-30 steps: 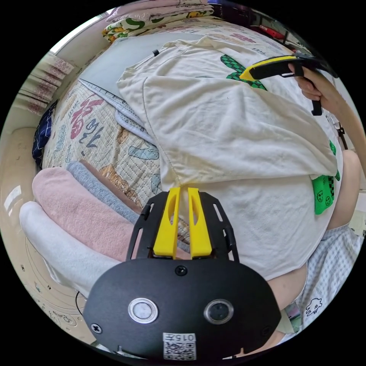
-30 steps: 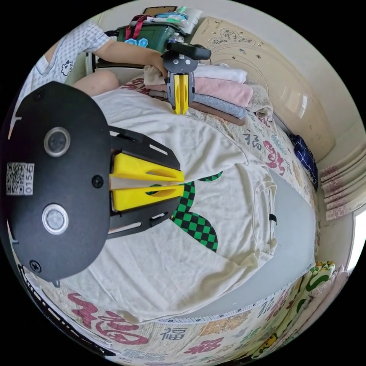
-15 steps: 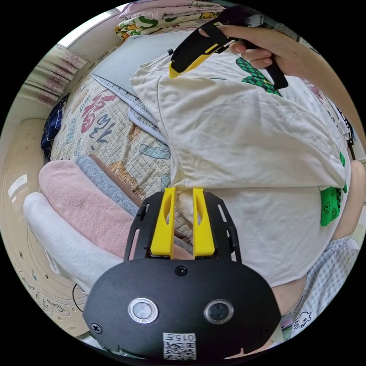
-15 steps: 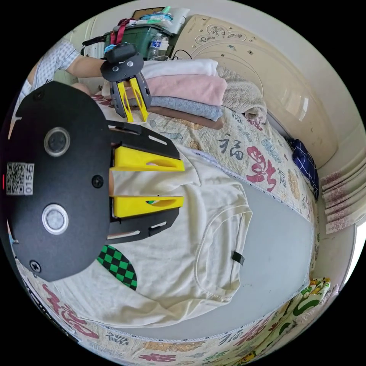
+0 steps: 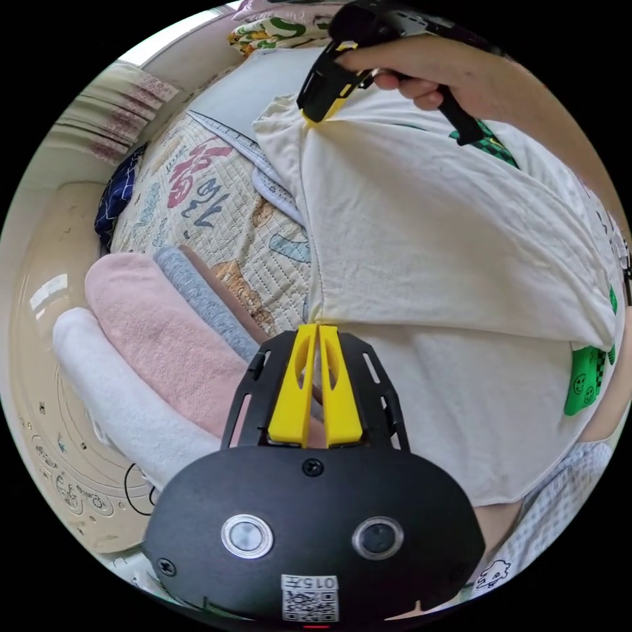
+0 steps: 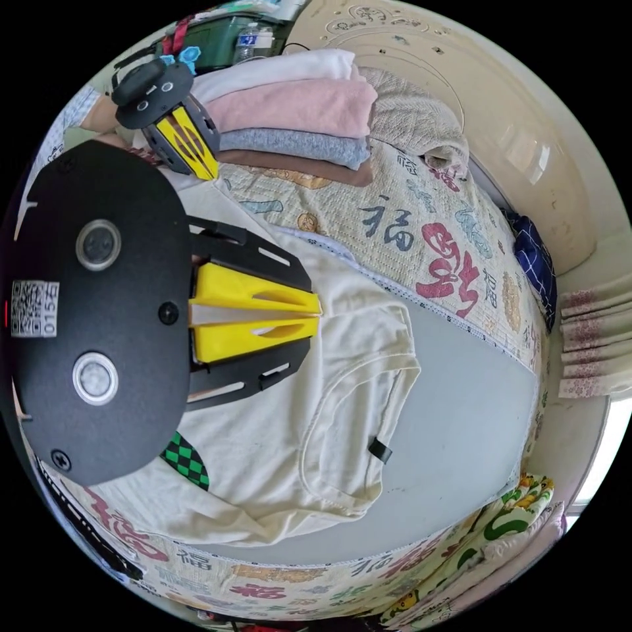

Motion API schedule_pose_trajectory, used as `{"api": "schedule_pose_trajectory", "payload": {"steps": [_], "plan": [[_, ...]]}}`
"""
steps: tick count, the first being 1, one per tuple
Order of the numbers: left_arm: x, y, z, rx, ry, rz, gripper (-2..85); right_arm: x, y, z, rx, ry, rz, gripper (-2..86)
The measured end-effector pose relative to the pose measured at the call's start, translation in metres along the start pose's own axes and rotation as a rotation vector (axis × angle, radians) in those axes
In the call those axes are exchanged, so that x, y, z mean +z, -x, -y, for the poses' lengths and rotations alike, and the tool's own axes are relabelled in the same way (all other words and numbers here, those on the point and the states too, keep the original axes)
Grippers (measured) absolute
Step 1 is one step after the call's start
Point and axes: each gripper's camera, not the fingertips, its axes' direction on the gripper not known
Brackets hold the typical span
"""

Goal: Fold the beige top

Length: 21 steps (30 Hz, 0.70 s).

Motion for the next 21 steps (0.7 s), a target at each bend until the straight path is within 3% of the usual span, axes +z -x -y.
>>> {"api": "schedule_pose_trajectory", "payload": {"steps": [6,9,11,14,15,20,21], "plan": [[-0.005,-0.011,-0.011,0.017,0.028,0.016,0.1,-0.088,-0.063,-0.077,-0.069,-0.074,0.097,5.6],[-0.028,-0.03,-0.027,0.05,0.041,0.157,1.7,-0.149,-0.106,-0.15,-0.112,-0.127,0.146,5.9],[-0.068,-0.056,-0.059,0.064,-0.045,0.345,2.9,-0.192,-0.149,-0.219,-0.14,-0.156,0.235,5.9],[-0.117,-0.085,-0.105,0.034,-0.17,0.433,3.5,-0.222,-0.2,-0.303,-0.15,-0.164,0.286,5.8],[-0.126,-0.091,-0.115,0.032,-0.203,0.403,3.6,-0.224,-0.209,-0.317,-0.14,-0.161,0.287,5.8],[-0.163,-0.161,-0.174,0.137,-0.535,-0.154,4.5,-0.215,-0.266,-0.383,-0.063,-0.084,0.363,7.2],[-0.161,-0.168,-0.175,0.135,-0.553,-0.198,4.7,-0.213,-0.271,-0.385,-0.057,-0.073,0.378,7.4]]}}
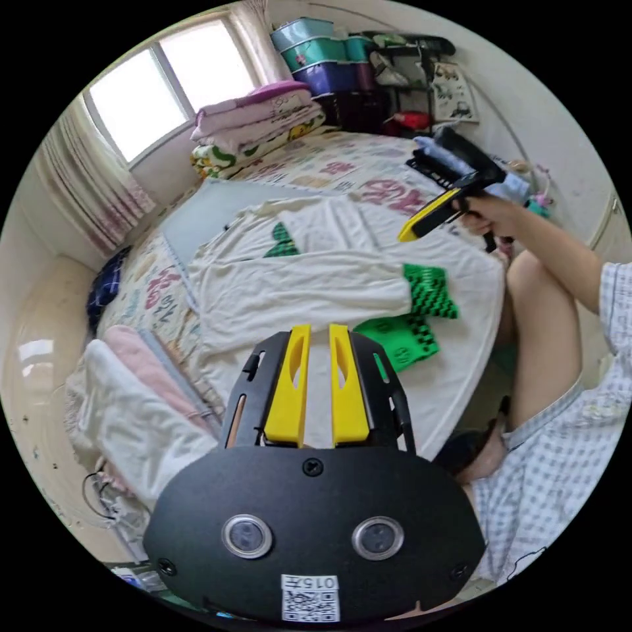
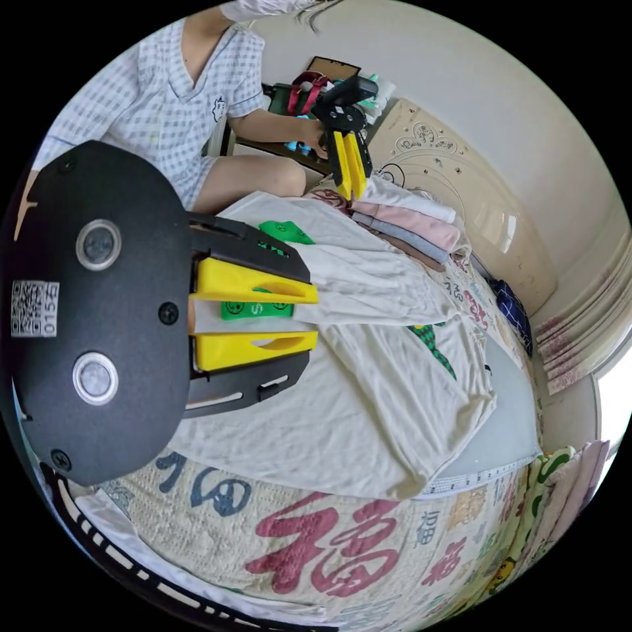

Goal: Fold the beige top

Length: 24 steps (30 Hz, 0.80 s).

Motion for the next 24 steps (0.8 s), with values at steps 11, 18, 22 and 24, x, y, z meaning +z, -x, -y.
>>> {"api": "schedule_pose_trajectory", "payload": {"steps": [11,18,22,24], "plan": [[0.052,-0.01,-0.025,-0.46,-0.026,-0.257,7.4,-0.016,-0.069,0.002,0.1,0.022,0.079,7.7],[0.058,0.0,-0.042,-0.557,-0.002,-0.298,6.9,0.006,-0.11,0.0,0.141,0.042,0.13,5.7],[0.058,-0.001,-0.05,-0.543,0.025,-0.291,3.6,0.019,-0.133,-0.005,0.181,0.011,0.135,1.9],[0.057,-0.004,-0.053,-0.525,0.045,-0.253,1.7,0.026,-0.14,-0.007,0.182,0.016,0.087,0.8]]}}
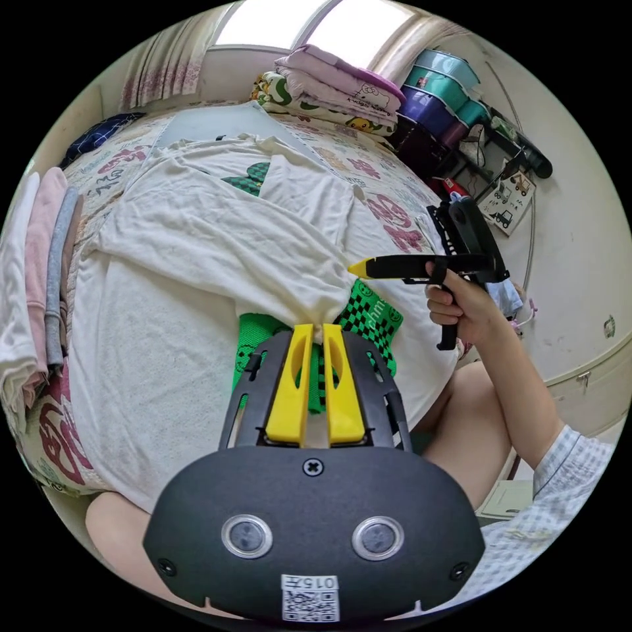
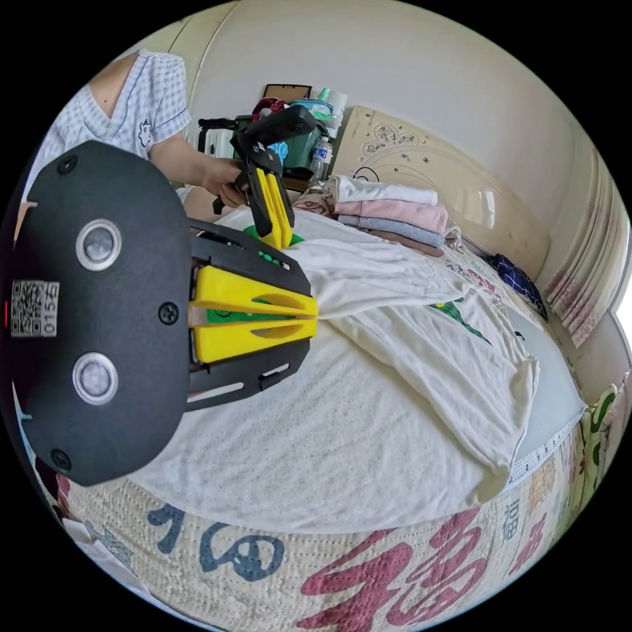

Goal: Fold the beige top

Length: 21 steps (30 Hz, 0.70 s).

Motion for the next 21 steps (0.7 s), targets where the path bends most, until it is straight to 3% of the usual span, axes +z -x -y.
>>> {"api": "schedule_pose_trajectory", "payload": {"steps": [9,12,14,17,19,21], "plan": [[-0.019,0.01,-0.018,-0.003,0.007,0.009,-0.7,0.062,-0.014,-0.011,-0.08,-0.017,-0.25,4.3],[-0.05,0.027,-0.038,-0.101,-0.101,-0.098,-0.8,0.087,0.009,-0.024,-0.174,-0.05,-0.563,6.9],[-0.077,0.044,-0.066,-0.292,-0.254,-0.13,-0.8,0.124,0.03,-0.034,-0.235,-0.091,-0.914,6.0],[-0.099,0.05,-0.106,-0.487,-0.464,-0.19,-0.9,0.196,0.045,-0.036,-0.309,-0.004,-1.224,3.7],[-0.102,0.05,-0.12,-0.569,-0.507,-0.164,-0.9,0.239,0.049,-0.038,-0.325,-0.004,-1.373,1.3],[-0.1,0.055,-0.126,-0.637,-0.514,-0.18,-0.9,0.275,0.049,-0.044,-0.377,-0.002,-1.395,-0.2]]}}
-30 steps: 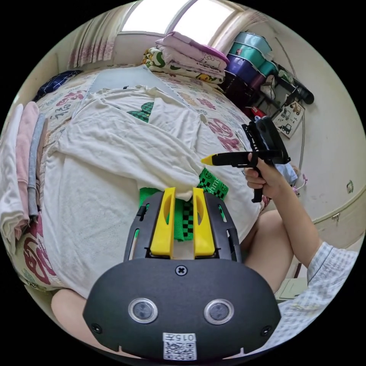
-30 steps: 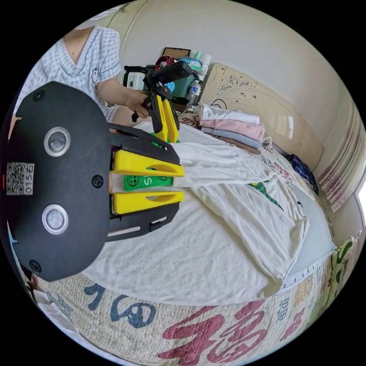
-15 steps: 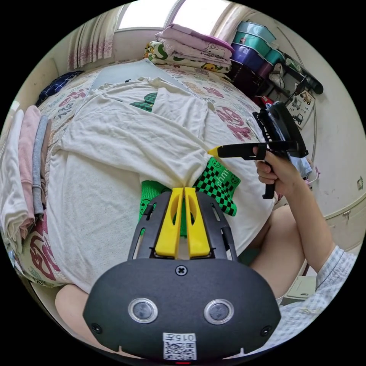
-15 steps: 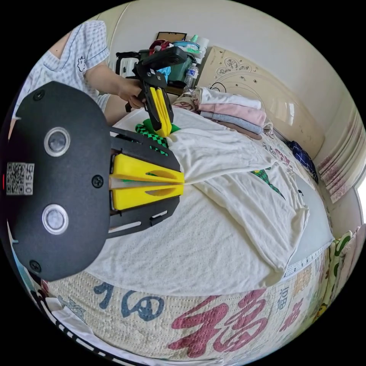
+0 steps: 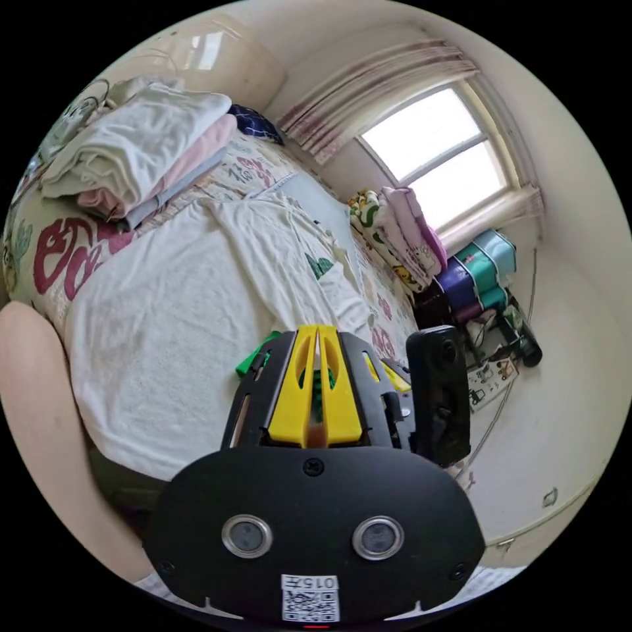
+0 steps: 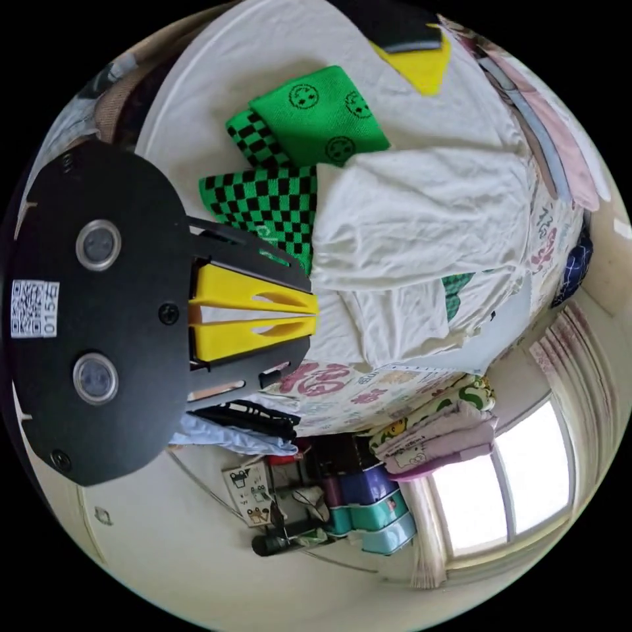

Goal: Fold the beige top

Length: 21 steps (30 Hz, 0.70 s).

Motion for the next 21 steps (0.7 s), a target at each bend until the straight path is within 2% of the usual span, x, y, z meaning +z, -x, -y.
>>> {"api": "schedule_pose_trajectory", "payload": {"steps": [4,7,10,14,21], "plan": [[-0.007,0.023,-0.002,-0.122,-0.034,-0.059,-0.9,0.027,0.057,0.008,-0.045,0.055,-0.007,-0.9],[-0.025,0.025,-0.004,-0.132,-0.16,0.025,-0.9,0.048,0.086,0.018,-0.055,0.128,-0.098,-1.0],[-0.029,0.031,-0.003,-0.187,-0.196,0.076,-0.9,0.074,0.107,0.036,-0.119,0.264,-0.162,-1.0],[-0.025,0.044,-0.001,-0.268,-0.187,0.032,-0.9,0.113,0.124,0.046,-0.181,0.352,-0.16,-0.9],[-0.017,0.05,-0.01,-0.314,-0.16,0.02,-0.9,0.162,0.137,0.046,-0.167,0.353,-0.159,-0.5]]}}
